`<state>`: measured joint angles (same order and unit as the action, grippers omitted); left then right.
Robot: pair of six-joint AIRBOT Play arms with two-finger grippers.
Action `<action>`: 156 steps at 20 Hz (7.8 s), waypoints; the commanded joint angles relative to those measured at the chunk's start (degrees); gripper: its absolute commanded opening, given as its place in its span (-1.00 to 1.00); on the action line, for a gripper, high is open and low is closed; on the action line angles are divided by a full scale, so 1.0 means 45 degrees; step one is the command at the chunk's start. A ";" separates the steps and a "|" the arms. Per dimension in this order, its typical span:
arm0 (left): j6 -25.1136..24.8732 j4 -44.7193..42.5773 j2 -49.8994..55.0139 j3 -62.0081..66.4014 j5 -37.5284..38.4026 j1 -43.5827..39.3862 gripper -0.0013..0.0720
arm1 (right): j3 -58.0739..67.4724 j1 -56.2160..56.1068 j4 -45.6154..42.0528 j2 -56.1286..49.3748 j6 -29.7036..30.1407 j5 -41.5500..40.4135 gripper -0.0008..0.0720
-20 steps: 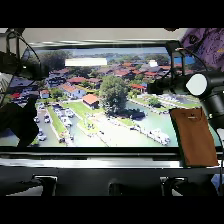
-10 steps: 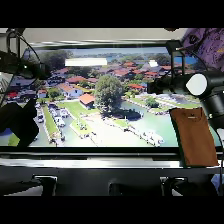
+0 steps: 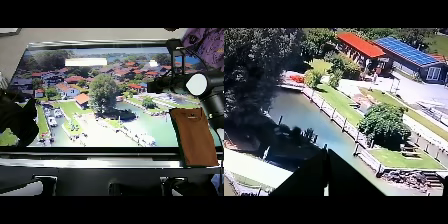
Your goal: Fold the clothes and pants, and hang the long-sleeved shirts on hangers.
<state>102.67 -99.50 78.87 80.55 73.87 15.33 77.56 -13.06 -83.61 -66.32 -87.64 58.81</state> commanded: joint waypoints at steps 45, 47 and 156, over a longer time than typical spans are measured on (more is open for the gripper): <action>0.0661 0.5416 0.0092 -0.0680 -0.2147 -0.3555 0.94 | -0.6805 -0.0481 1.1162 -0.2297 -0.0296 -0.2361 0.89; 0.0753 0.5421 0.0423 -0.0680 -0.1627 -0.3468 0.94 | -0.6805 -0.1593 1.1205 -0.2769 -0.0505 -0.3196 0.89; -0.5309 1.5368 -0.1603 -1.0652 -0.6577 -0.0850 0.93 | 0.4517 0.0952 0.2759 -0.7878 -0.4240 0.1613 -0.88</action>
<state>79.83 -32.25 69.71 31.68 47.53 14.24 97.84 -8.78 -71.16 -101.82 -106.72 66.04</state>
